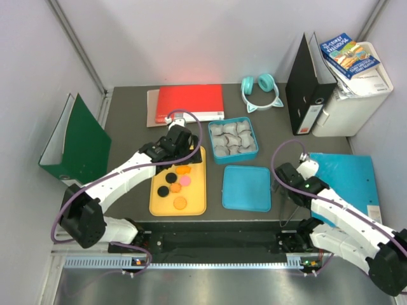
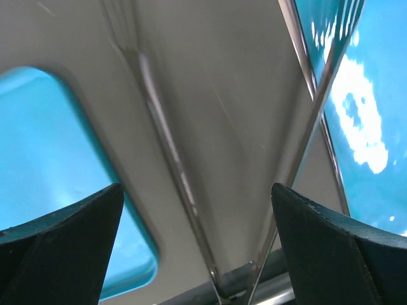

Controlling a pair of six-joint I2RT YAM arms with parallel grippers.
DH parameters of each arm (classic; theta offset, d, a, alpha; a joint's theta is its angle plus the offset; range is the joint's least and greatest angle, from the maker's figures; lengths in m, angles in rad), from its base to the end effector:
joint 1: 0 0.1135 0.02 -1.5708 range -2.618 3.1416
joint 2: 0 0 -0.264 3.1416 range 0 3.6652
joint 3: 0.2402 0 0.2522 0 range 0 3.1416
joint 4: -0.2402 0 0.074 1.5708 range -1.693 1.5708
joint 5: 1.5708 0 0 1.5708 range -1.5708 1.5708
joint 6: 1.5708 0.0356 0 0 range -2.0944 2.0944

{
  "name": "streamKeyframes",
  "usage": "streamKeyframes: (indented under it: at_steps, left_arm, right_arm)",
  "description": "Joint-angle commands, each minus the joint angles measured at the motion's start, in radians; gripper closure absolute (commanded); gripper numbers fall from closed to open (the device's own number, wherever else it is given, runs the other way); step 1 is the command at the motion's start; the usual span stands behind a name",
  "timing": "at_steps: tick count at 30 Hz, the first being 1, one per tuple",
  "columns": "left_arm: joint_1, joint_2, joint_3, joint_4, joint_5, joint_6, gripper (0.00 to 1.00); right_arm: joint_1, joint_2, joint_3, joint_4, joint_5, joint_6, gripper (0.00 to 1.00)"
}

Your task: Pack the cookies

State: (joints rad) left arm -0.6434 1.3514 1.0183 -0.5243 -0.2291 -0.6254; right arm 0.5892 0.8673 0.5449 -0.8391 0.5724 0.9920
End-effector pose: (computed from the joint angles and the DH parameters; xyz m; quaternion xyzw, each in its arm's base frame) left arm 0.2327 -0.1644 0.2656 -0.0315 0.9312 -0.1193 0.3429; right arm 0.1287 0.0628 0.1988 0.2441 0.9088 -0.0559 0.3336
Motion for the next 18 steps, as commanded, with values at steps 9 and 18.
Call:
streamKeyframes:
  at_steps: [9, 18]
  left_arm:
    - [-0.016, 0.012, -0.038, 0.063, 0.002, -0.033, 0.02]
    - [-0.018, 0.017, -0.050, 0.064, 0.000, -0.036, 0.02]
  right_arm:
    - [-0.008, 0.104, -0.065, 0.029, -0.059, 0.126, 0.01]
    - [-0.008, 0.160, -0.071, 0.069, -0.066, 0.116, 0.17]
